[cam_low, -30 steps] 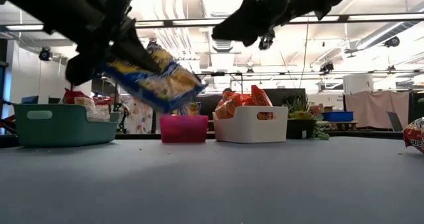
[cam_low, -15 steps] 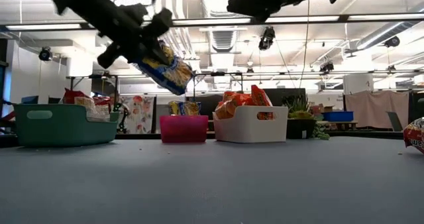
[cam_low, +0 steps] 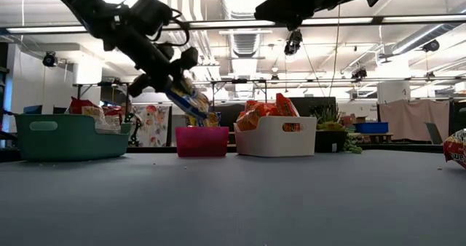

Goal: Sort Maruchan noodles
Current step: Put the blue noodle pack in the red bin

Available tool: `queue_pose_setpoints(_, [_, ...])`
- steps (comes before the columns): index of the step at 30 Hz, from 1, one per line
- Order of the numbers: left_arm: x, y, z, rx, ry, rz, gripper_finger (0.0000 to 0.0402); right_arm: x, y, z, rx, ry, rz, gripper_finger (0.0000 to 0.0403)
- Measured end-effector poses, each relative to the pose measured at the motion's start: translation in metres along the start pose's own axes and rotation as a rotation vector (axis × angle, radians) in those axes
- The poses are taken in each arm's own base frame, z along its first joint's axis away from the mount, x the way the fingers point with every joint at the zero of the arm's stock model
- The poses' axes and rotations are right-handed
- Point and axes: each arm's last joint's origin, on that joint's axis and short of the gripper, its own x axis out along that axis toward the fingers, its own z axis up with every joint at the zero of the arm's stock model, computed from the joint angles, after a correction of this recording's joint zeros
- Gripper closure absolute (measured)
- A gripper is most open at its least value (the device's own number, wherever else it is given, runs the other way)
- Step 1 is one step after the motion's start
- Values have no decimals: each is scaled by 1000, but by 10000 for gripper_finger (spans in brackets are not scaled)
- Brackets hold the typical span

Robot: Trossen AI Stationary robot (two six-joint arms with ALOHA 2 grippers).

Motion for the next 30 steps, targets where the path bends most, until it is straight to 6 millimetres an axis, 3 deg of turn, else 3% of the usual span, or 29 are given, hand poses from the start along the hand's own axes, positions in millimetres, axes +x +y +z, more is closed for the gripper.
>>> queue_pose_setpoints(7, [11, -1, 1, -33, -41, -23, 362, 0, 0, 0, 5, 0, 0, 296])
queue_pose_setpoints(16, [33, -2, -13, -68, -53, -27, 362, 0, 0, 0, 38, -1, 0, 302])
queue_pose_setpoints(30, [43, 2, -18, -109, -72, 10, 352, 0, 0, 0, 60, -4, -1, 305])
